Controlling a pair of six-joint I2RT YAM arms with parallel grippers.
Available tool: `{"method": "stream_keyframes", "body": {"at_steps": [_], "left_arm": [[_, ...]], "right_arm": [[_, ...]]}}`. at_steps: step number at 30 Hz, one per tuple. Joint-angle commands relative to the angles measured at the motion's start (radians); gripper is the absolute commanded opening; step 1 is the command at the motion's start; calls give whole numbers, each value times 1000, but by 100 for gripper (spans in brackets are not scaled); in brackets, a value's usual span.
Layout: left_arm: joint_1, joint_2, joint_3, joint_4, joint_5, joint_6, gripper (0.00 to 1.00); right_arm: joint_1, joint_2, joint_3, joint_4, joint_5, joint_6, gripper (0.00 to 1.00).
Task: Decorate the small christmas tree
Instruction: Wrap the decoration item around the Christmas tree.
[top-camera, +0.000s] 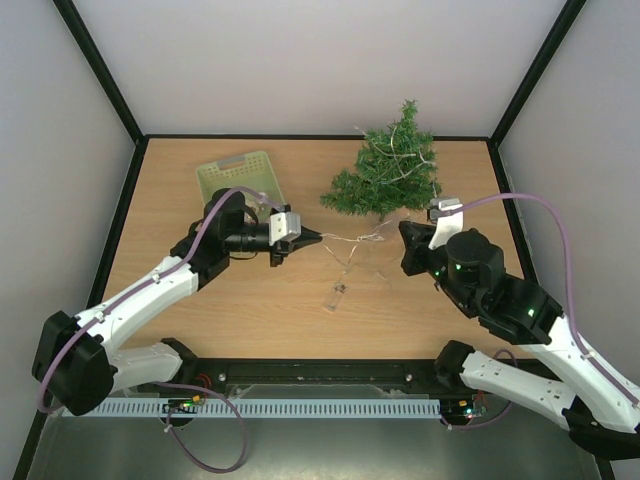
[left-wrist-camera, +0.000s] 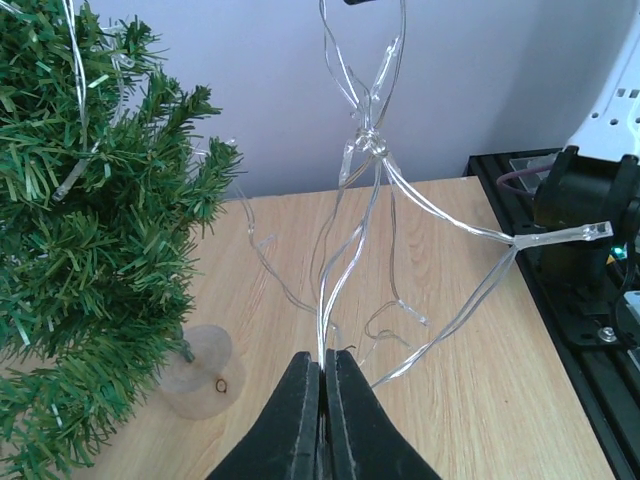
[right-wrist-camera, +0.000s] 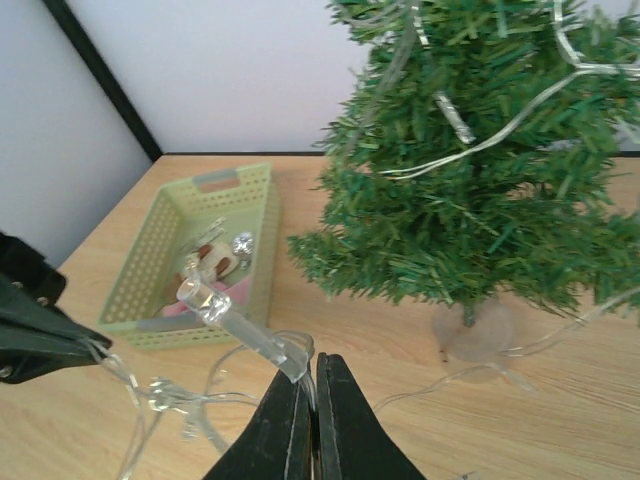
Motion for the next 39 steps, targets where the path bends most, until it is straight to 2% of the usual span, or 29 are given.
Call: {"method": "stream_keyframes", "body": {"at_steps": [1,8,13,19,24,27,30,31,34,39], "left_arm": [[9,-18,-5,30,-28,-23,2],[10,-26,-7,8,-64,-63,2],[10,-35,-24,43,-36,-95,2],[10,-35,-29,33,-5,-89,2],[10,-26,-26,6,-6,-82,2],[10,-21,-26,-2,-57,-120,2],[10,-27,-33,-17,-109,-141,5],[11,-33,-39,-23,-128,-147,6],[9,-47,-46,-43,-189,-155,23],[-35,-79,-50,-63,-216,-131,36]], "right_arm": [[5,-10,-40,10,126,35,2],[5,12,-83,157,104,-36,2],[5,133,-47,69,131,-11,2],[5,206,-36,50,190,-32,2],[5,220,-22,49,191,-38,2],[6,194,-30,57,186,-39,2],[5,159,-29,79,109,-55,2],[5,145,-34,96,56,-78,2],[5,102,-73,184,-135,-124,2],[6,85,-81,258,-240,-91,2]]}}
